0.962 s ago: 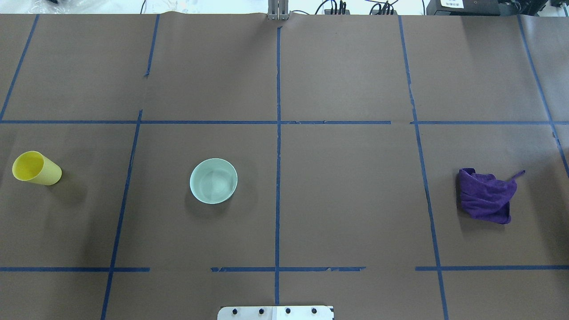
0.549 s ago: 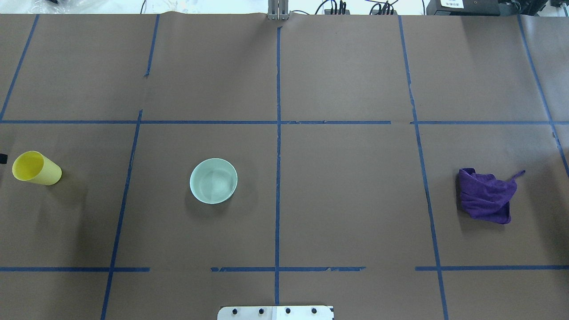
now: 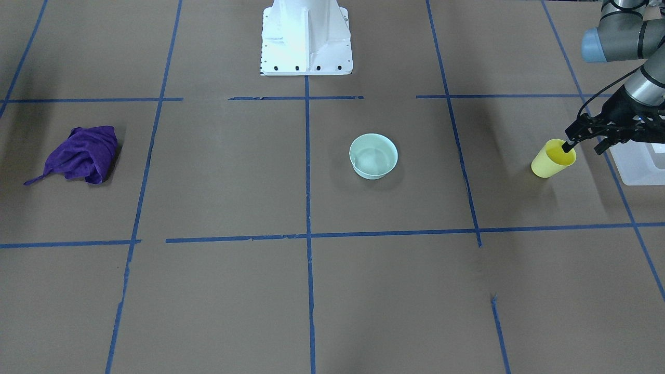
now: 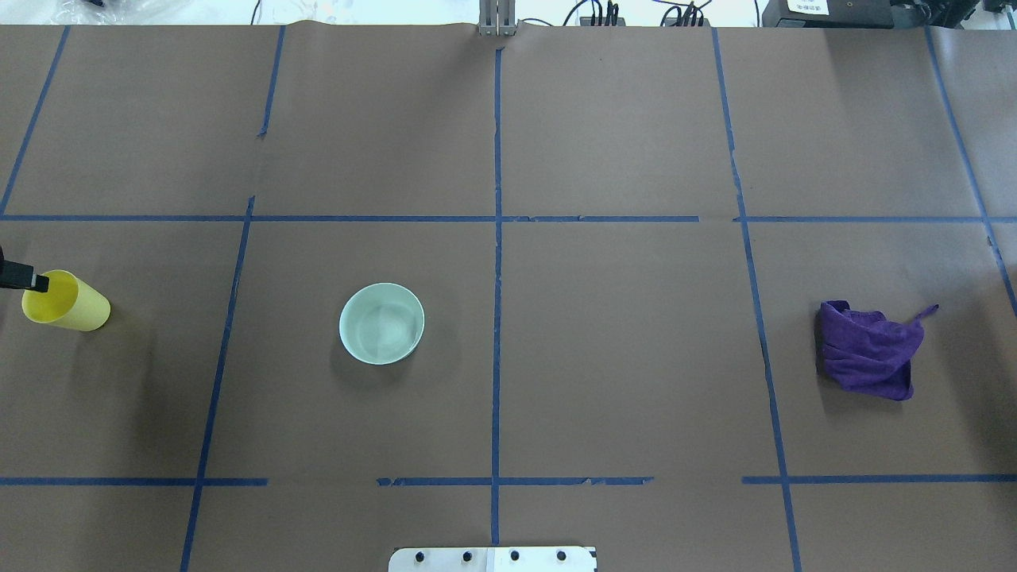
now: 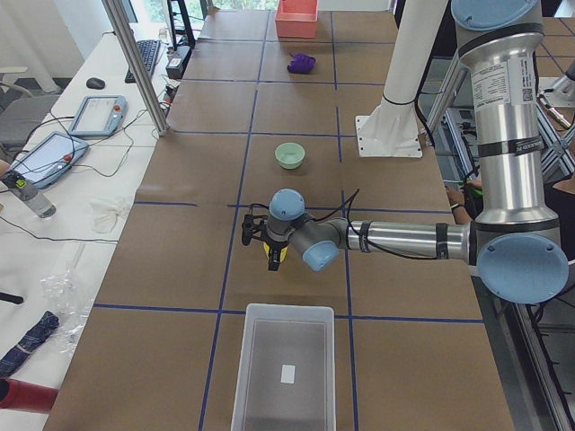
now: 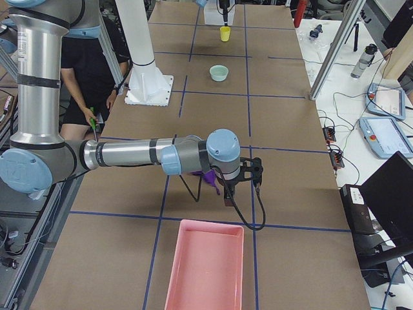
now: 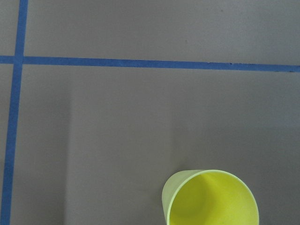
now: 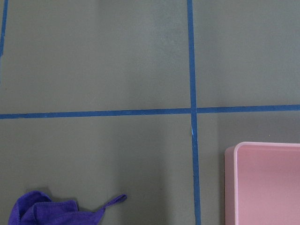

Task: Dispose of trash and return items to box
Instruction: 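Lower the left gripper onto the yellow cup and close on it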

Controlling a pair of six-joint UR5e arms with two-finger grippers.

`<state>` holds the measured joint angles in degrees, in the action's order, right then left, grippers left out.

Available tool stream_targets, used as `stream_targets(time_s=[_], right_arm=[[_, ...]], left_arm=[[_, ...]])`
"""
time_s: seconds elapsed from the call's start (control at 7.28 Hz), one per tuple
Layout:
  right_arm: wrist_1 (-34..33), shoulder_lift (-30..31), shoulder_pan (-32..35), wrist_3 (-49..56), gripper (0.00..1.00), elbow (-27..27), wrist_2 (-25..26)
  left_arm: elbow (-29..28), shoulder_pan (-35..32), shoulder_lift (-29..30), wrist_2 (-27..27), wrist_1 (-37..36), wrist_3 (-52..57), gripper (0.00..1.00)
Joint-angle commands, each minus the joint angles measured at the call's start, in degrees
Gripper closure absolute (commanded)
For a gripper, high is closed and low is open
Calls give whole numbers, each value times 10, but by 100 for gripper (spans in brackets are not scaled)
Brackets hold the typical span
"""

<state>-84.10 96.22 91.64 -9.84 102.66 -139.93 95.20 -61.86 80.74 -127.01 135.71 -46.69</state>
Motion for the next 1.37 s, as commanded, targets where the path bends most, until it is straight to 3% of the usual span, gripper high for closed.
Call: stream_targets(time_s=[0.0, 0.27, 0.55, 0.69, 0.96, 1.24], right_arm=[[0, -2, 0, -1, 0, 1, -8], [2, -2, 0, -1, 0, 1, -2], [3, -2, -1, -4, 0, 3, -4], [2, -2, -1, -4, 0, 3, -6], [1, -2, -7, -4, 0, 3, -4], [2, -2, -12, -6, 0, 3, -3]], left_arm=[[-19, 9, 12, 3, 8, -1, 5], [-22, 36, 12, 25, 15, -2, 10], [-23, 44, 11, 26, 21, 0, 25], [-23, 44, 11, 26, 21, 0, 40], [-23, 44, 9, 26, 21, -1, 98], [-19, 42, 7, 19, 22, -1, 100]])
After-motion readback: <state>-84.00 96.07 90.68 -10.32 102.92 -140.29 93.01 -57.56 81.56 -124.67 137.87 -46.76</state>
